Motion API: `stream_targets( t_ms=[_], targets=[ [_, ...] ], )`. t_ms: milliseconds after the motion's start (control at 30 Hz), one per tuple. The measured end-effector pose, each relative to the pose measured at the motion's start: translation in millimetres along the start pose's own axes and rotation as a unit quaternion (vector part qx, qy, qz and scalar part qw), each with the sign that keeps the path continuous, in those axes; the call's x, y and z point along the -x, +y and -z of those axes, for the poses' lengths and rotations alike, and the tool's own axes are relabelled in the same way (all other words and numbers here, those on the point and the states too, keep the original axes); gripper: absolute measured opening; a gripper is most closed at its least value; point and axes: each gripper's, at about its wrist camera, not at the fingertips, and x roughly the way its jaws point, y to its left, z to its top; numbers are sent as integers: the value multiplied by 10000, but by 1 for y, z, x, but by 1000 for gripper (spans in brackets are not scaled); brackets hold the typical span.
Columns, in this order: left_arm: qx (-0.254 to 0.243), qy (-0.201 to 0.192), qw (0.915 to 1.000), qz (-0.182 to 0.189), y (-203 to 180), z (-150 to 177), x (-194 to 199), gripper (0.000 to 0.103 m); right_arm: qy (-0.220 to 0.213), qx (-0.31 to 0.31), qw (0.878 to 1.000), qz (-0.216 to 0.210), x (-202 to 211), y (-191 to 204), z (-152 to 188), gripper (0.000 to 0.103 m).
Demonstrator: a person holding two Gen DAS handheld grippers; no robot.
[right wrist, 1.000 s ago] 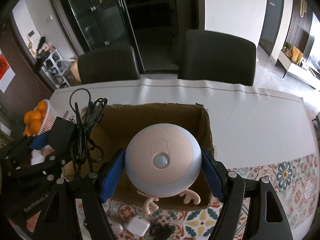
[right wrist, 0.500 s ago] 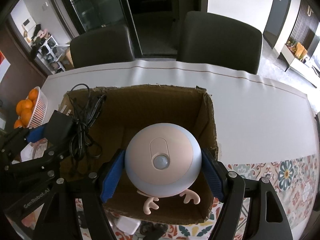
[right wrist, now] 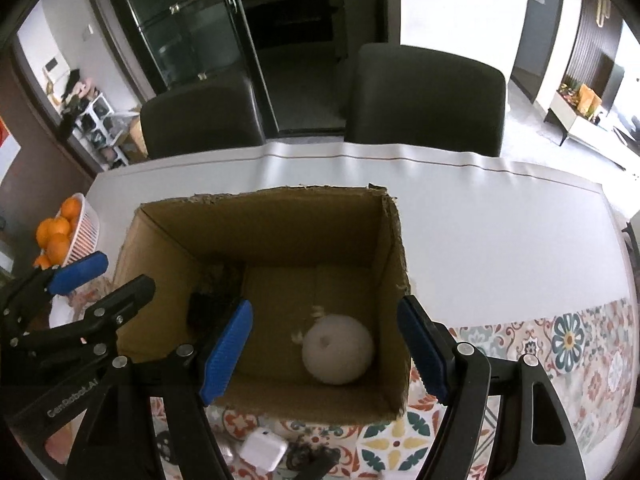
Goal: Organize rigid objects
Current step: 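Open both grippers to drop adapter and night light inside box, then withdraw both tools from the box back over the table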
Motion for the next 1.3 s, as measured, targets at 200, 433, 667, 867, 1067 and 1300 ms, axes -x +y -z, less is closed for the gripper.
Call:
stream_targets(
  t_ms=[200,433,667,867,1067,1300],
  targets=[
    [-26,-225,9997,-37,-1,9,21,60,-401,-10,9990,170,28,5,11,76],
    [-42,-573,9983,-68,-2,24,51,60,-904,32,9952,359,63,12,25,76],
    [-41,-752,9972,-29,-2,39,73,61,-1284,47,9909,400,92,19,42,76],
    [65,-893,9960,-50,6,61,89,64,-1519,127,9877,341,109,31,59,76],
    [155,-956,9952,-134,16,83,101,64,-1725,246,9841,342,116,45,80,76],
    [204,-1075,9933,-364,24,112,112,64,-1695,231,9852,108,112,54,103,76]
  ],
)
